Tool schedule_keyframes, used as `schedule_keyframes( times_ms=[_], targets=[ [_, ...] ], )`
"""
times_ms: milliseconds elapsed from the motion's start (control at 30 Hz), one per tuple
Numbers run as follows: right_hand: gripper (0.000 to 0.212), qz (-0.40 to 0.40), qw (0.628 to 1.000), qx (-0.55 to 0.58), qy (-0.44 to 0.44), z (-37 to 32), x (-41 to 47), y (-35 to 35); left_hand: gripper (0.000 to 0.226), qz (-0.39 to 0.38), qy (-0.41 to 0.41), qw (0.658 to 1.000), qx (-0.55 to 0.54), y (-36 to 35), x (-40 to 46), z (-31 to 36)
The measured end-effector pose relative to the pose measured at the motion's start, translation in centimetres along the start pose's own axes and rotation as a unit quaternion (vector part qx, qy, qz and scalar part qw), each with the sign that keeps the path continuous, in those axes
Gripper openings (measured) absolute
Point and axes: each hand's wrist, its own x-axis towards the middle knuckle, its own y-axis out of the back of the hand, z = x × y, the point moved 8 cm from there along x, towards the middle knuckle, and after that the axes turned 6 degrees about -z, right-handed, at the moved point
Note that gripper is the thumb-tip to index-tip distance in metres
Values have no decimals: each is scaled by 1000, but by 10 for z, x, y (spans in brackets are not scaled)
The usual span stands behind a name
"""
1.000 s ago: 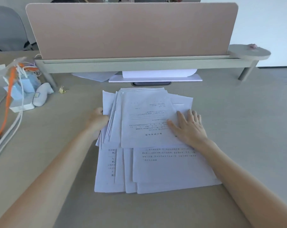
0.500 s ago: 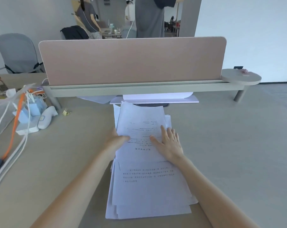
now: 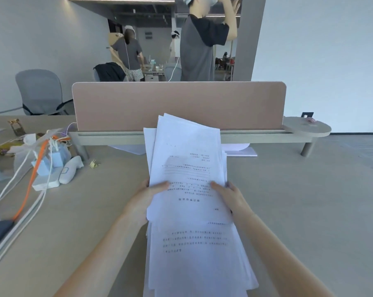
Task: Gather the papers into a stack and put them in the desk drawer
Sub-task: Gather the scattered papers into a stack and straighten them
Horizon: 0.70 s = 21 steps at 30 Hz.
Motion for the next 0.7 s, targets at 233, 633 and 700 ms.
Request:
schedule_keyframes(
  times_ms=[233,633,700],
  targets=[
    [25,-19,995,29,96,-61,-29,-8,32,-29,-54,998,23,-7,-17,42],
    [22,-7,962,-73,263,-167,-81,-30,31,17,-272,956,106,-25,-60,142],
    [24,-13,963,-61,263,-166,-80,-30,34,20,-278,955,101,-26,-63,143]
  ],
)
